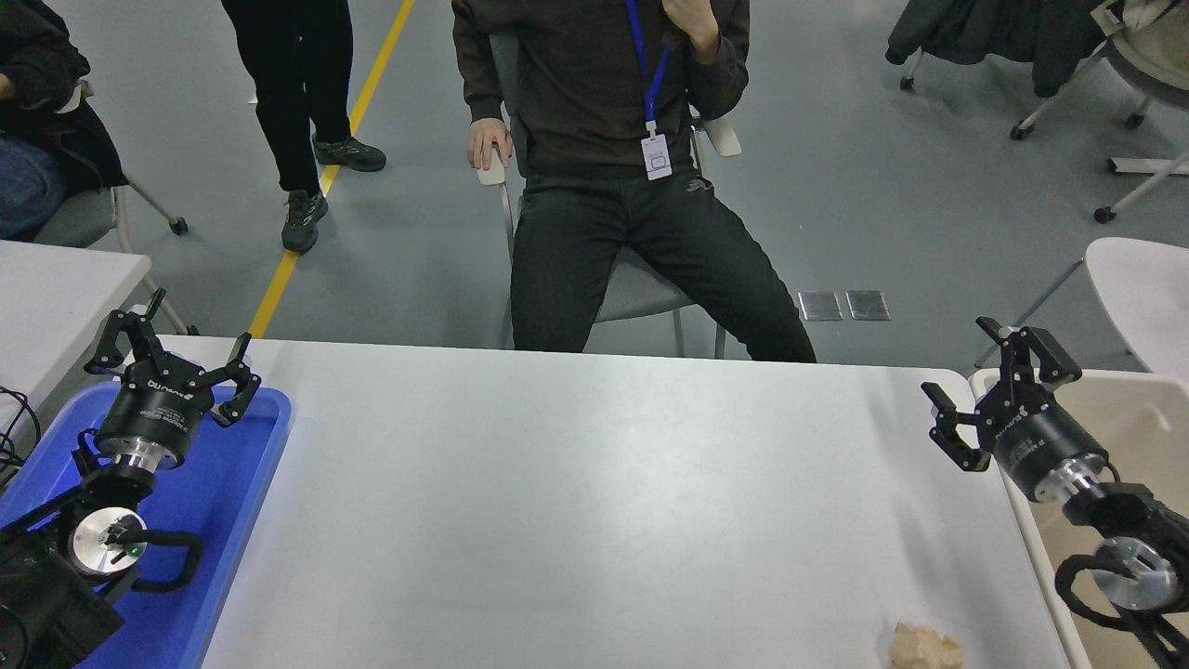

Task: Clean the table surface

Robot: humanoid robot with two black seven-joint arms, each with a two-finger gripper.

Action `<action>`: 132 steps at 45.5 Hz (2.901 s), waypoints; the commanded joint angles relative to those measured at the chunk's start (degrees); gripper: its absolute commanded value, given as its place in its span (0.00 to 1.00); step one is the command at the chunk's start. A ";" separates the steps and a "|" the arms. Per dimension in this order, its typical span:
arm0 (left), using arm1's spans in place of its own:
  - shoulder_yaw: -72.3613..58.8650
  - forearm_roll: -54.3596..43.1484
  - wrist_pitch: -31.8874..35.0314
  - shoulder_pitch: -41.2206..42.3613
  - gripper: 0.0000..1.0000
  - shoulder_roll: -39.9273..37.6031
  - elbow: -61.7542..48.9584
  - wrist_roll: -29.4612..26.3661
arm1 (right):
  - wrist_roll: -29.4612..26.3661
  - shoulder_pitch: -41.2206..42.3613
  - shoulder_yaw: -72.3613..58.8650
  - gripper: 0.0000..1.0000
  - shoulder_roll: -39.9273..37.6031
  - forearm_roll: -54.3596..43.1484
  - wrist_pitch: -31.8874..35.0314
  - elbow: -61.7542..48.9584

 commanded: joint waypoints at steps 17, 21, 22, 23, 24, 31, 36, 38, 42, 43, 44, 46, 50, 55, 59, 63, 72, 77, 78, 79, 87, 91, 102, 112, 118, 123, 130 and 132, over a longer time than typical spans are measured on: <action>0.00 0.00 -0.01 0.00 1.00 0.00 -0.02 -0.07 | -3.88 -4.17 -6.20 1.00 -15.49 -10.05 4.66 22.45; 0.00 0.00 -0.01 0.00 1.00 0.00 -0.02 0.02 | -3.79 -4.25 -6.20 1.00 -15.93 -16.54 7.56 23.33; 0.00 0.00 -0.01 0.00 1.00 0.00 -0.02 -0.07 | -3.70 -4.34 -6.20 1.00 -16.02 -18.30 8.09 23.68; 0.00 0.00 -0.01 0.00 1.00 0.00 -0.02 -0.07 | -3.61 -4.52 -6.20 1.00 -16.10 -19.97 8.53 24.12; 0.00 0.00 -0.01 0.00 1.00 0.00 0.07 0.02 | -3.61 -4.60 -6.20 1.00 -16.37 -21.73 8.88 24.56; 0.00 0.00 -0.01 0.00 1.00 0.00 -0.02 0.02 | -3.44 -4.52 -6.11 1.00 -17.86 -29.82 10.38 27.63; 0.00 0.00 -0.01 0.00 1.00 0.00 -0.02 0.02 | -3.44 -3.99 -6.20 1.00 -18.13 -34.48 11.87 28.69; 0.00 0.00 -0.01 0.00 1.00 0.00 -0.02 0.02 | -3.44 -3.82 -6.20 1.00 -18.13 -36.94 12.84 28.87; 0.00 0.00 -0.01 0.00 1.00 0.00 -0.01 0.02 | -3.44 -3.64 -6.11 1.00 -18.21 -40.20 15.21 30.10; 0.00 0.00 -0.01 0.00 1.00 0.00 -0.02 0.02 | -3.35 -3.55 -6.11 1.00 -18.21 -40.81 15.65 30.36; 0.00 0.00 -0.01 0.00 1.00 0.00 -0.02 0.02 | -3.35 -3.46 -6.11 1.00 -18.21 -41.43 16.09 30.54; 0.00 0.00 -0.01 0.00 1.00 0.00 -0.02 -0.07 | -3.35 -3.38 -6.11 1.00 -18.21 -42.83 17.06 31.06; 0.00 0.00 -0.01 0.00 1.00 0.00 -0.02 0.02 | -3.35 -2.15 -6.20 1.00 -18.13 -45.65 18.46 31.50; 0.00 0.00 -0.01 0.00 1.00 0.00 0.07 -0.07 | -3.35 -0.65 -6.20 1.00 -18.04 -48.46 19.26 32.12; 0.00 0.00 -0.01 0.00 1.00 0.00 -0.02 0.02 | -3.26 0.66 -7.34 1.00 -18.13 -51.27 19.35 32.30; 0.00 0.00 -0.01 0.00 1.00 0.00 -0.01 -0.07 | -3.26 1.55 -8.04 1.00 -18.13 -53.38 19.35 33.00; 0.00 0.00 -0.01 0.00 1.00 0.00 -0.02 -0.07 | -3.17 1.37 -8.22 1.00 -18.04 -63.39 19.26 34.32; 0.00 0.00 -0.01 0.00 1.00 0.00 -0.02 -0.07 | -2.82 1.63 -8.22 1.00 -17.95 -68.32 19.08 34.32; 0.00 0.00 -0.01 0.00 1.00 0.00 -0.02 0.02 | -2.82 1.72 -8.22 1.00 -17.95 -68.85 19.08 34.32; 0.00 0.00 -0.01 0.00 1.00 0.00 -0.02 0.02 | -2.82 1.81 -8.22 1.00 -18.04 -69.29 19.08 34.32; 0.00 0.00 -0.01 0.00 1.00 0.00 -0.02 0.02 | -2.73 1.72 -9.62 1.00 -18.48 -73.33 19.08 34.41; 0.00 0.00 -0.01 0.00 1.00 0.00 -0.02 0.02 | -2.73 1.46 -10.94 1.00 -20.23 -74.13 18.91 34.49; 0.00 0.00 -0.01 0.00 1.00 0.00 -0.02 0.02 | -2.73 0.76 -13.31 1.00 -22.43 -76.59 18.64 34.32; 0.00 0.00 -0.01 0.00 1.00 0.00 -0.02 -0.07 | -2.82 -2.32 -16.47 1.00 -22.79 -80.36 15.13 33.53; 0.00 0.00 -0.01 0.00 1.00 0.00 -0.02 -0.07 | -3.08 -3.46 -19.37 1.00 -22.87 -81.16 12.58 33.09; 0.00 0.00 -0.01 0.00 1.00 0.00 -0.02 0.02 | -3.53 -3.55 -21.05 1.00 -22.78 -81.25 10.38 33.18; 0.00 0.00 -0.01 0.00 1.00 0.00 -0.02 0.02 | -3.70 -3.81 -21.84 1.00 -22.43 -81.86 8.54 33.00; 0.00 0.00 -0.01 0.00 1.00 0.00 -0.02 0.02 | -3.79 -3.90 -21.93 1.00 -22.17 -82.30 7.57 32.74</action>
